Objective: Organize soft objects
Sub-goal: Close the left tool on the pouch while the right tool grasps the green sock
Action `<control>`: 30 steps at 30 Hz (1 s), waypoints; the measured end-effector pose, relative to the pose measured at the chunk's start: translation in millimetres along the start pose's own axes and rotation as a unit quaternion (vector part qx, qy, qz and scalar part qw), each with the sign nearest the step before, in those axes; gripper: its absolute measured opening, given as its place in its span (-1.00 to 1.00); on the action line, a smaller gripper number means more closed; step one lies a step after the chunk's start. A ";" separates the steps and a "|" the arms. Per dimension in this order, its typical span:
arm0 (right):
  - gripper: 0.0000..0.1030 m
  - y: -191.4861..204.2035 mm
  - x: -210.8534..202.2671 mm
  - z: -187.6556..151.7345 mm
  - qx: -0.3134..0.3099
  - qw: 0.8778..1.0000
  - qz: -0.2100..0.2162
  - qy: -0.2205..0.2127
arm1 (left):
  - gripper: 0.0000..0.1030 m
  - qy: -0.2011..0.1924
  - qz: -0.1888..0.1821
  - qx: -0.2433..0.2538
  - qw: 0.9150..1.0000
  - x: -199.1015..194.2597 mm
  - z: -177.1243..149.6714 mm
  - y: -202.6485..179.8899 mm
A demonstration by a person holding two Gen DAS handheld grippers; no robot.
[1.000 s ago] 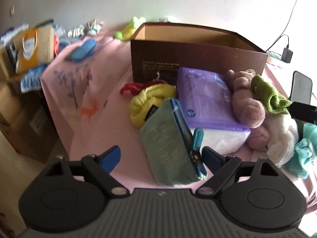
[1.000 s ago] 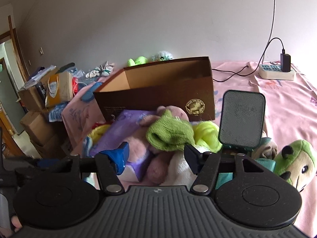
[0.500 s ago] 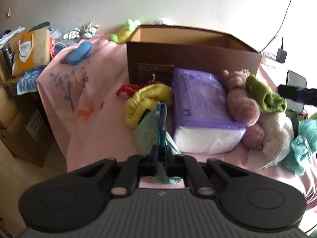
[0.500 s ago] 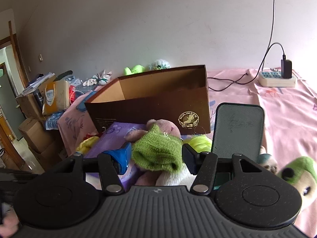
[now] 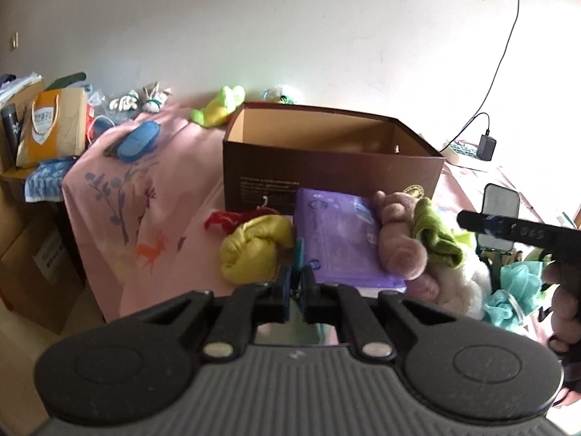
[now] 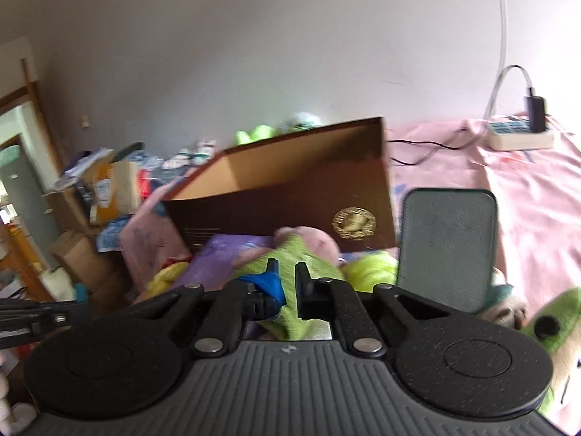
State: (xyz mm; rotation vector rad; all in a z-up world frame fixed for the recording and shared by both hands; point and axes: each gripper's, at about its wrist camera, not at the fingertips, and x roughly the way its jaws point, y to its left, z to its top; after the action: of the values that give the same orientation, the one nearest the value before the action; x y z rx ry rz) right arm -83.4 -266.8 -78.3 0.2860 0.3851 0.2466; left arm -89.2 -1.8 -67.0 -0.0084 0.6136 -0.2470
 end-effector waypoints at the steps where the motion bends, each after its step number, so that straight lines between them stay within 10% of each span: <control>1: -1.00 0.0 -1.7 0.2 0.001 1.000 0.007 -0.009 | -0.92 0.003 -0.004 -0.001 1.000 2.3 -3.0 1.6; 5: -0.94 0.8 2.7 -0.2 0.009 1.000 0.023 0.005 | -0.47 0.017 -0.012 -0.002 1.000 12.3 -22.6 4.9; 7: -0.91 3.9 7.3 -2.5 0.000 1.000 0.011 0.017 | 0.25 0.010 0.000 -0.003 1.000 14.6 -32.6 3.4; 24: -0.74 1.1 29.1 -15.1 -0.020 0.999 -0.004 0.046 | 0.24 0.085 -0.031 -0.021 0.996 57.4 -62.6 -11.6; 30: -0.98 -5.9 21.7 -15.8 -0.009 1.000 -0.005 0.023 | -0.80 0.076 -0.010 0.005 0.997 55.1 -61.8 -19.0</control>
State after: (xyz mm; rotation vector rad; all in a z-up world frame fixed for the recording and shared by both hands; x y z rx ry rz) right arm -69.2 -262.5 -101.4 0.2600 0.4292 0.2471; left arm -85.3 -29.0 -147.4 0.0144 0.7636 -0.2720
